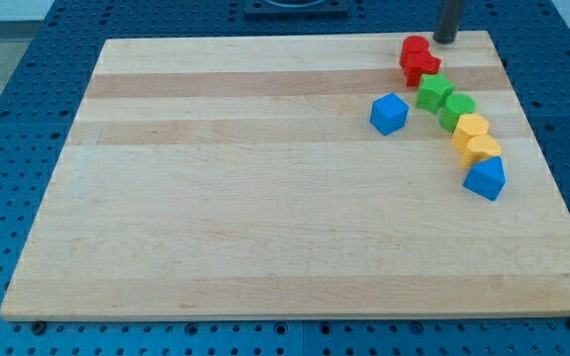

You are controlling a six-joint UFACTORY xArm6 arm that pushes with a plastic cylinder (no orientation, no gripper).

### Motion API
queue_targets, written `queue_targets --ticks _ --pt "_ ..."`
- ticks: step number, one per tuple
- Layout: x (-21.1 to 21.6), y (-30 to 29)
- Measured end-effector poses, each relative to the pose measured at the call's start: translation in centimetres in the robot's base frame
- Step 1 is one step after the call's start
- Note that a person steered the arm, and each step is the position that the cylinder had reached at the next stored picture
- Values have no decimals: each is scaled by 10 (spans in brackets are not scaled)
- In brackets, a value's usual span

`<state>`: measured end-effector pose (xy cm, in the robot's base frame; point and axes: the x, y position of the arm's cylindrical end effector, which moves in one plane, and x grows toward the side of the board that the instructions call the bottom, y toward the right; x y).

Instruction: Move the red circle parallel to the red star

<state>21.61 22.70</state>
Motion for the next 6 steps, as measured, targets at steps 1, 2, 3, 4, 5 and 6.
queue_targets --ticks 1,2,3,4,5,6 --pt "20 -40" --pt "34 -133" --pt "36 -150" --pt "-1 -100" --pt "-23 -43" --pt "-12 13"
